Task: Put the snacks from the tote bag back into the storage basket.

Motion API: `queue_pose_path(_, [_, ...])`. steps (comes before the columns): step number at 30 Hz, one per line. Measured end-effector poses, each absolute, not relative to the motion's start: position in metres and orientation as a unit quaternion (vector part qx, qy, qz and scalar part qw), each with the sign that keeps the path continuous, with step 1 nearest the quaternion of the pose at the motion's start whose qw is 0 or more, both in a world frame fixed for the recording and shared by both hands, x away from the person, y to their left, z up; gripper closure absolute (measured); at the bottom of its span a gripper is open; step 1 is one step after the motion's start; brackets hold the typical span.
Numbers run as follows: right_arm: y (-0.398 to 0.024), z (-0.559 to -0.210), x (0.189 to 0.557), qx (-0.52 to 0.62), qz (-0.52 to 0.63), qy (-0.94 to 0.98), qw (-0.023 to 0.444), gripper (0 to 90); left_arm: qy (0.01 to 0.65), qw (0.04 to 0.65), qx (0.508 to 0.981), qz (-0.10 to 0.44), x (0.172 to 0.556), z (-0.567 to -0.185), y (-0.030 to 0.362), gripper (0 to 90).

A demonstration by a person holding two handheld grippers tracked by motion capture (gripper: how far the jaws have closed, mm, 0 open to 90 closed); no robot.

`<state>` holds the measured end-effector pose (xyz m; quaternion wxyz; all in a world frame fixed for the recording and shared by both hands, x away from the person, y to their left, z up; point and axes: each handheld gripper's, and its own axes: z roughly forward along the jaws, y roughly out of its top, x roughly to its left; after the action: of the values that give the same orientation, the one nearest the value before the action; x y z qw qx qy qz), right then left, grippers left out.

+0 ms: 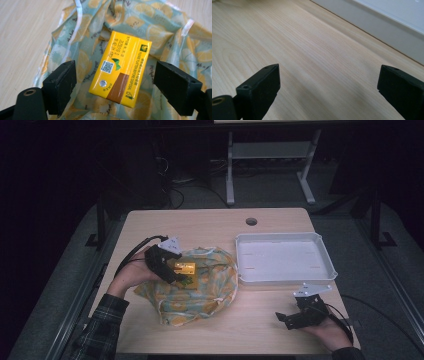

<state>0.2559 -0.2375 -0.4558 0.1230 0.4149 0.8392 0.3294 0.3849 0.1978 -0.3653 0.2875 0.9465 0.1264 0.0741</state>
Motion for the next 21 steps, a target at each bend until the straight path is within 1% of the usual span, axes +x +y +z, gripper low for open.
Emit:
queue_pose_path(3, [-0.239, -0.457, 0.254, 0.418, 0.328, 0.838, 0.121, 4.2, 0.125, 0.287, 0.947, 0.068, 0.386, -0.369, 0.195, 18.8])
queue_pose_path(11, [-0.243, -0.458, 0.247, 0.424, 0.326, 0.836, 0.122, 4.2, 0.101, 0.249, 0.961, 0.060, 0.391, -0.375, 0.185, 21.4])
queue_pose_path(16, [-0.246, -0.458, 0.242, 0.425, 0.326, 0.835, 0.125, 4.2, 0.092, 0.243, 0.964, 0.055, 0.393, -0.378, 0.181, 22.8])
queue_pose_path(21, [-0.249, -0.458, 0.238, 0.429, 0.326, 0.833, 0.127, 4.2, 0.087, 0.232, 0.967, 0.055, 0.395, -0.381, 0.180, 26.6])
